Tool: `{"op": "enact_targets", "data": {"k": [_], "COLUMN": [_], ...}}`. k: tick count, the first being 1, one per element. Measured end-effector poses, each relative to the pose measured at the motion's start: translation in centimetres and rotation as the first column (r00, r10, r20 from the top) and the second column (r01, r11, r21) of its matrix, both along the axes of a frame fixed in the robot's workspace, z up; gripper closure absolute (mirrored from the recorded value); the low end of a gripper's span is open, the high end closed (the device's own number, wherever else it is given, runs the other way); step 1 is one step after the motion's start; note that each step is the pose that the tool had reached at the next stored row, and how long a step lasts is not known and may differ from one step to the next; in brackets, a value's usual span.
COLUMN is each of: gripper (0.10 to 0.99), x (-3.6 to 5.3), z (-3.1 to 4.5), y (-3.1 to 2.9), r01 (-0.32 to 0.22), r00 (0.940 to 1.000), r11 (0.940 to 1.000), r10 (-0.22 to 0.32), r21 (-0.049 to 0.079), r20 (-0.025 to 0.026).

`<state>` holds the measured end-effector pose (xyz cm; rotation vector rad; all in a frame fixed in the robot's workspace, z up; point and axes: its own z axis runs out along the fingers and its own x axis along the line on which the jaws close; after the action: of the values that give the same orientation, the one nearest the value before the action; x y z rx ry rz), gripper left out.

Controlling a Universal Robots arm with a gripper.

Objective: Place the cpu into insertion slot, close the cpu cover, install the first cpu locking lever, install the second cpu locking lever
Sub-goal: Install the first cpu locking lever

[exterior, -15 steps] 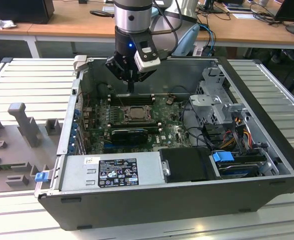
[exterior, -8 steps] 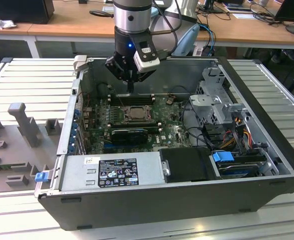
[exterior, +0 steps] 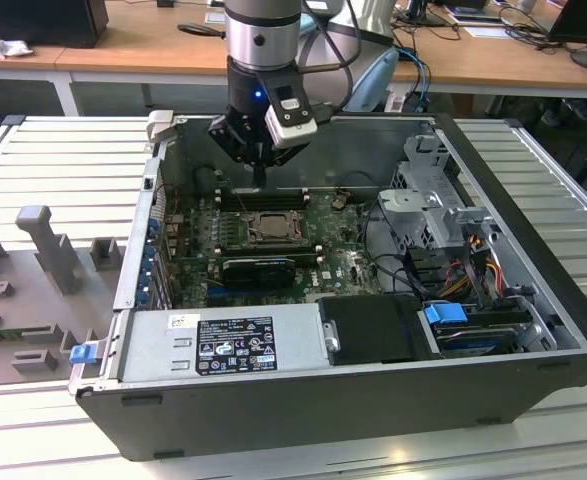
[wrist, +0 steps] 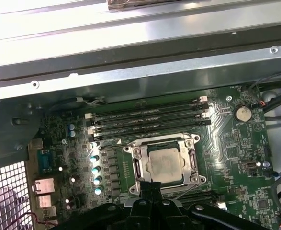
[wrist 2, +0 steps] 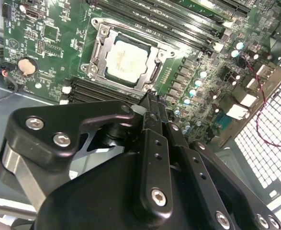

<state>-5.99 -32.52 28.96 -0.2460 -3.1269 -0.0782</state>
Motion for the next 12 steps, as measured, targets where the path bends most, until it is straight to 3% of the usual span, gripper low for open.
{"op": "enact_targets", "data": {"k": [3,9,12], "gripper": [0.980,0.980,0.980], "x": [-0.42,-0.60,-2.01], "z": [-0.31,-0.90,-1.23], "y": [0.00,0.00,0.00], "r01": [-0.018,-0.103,-0.104], "r00": [0.9998,0.9947,0.9946], "r11": [0.9998,0.9946,0.9945], "r10": [0.018,0.103,0.104], "r21": [0.011,0.014,0.014], "r20": [0.0002,0.0004,0.0015]}}
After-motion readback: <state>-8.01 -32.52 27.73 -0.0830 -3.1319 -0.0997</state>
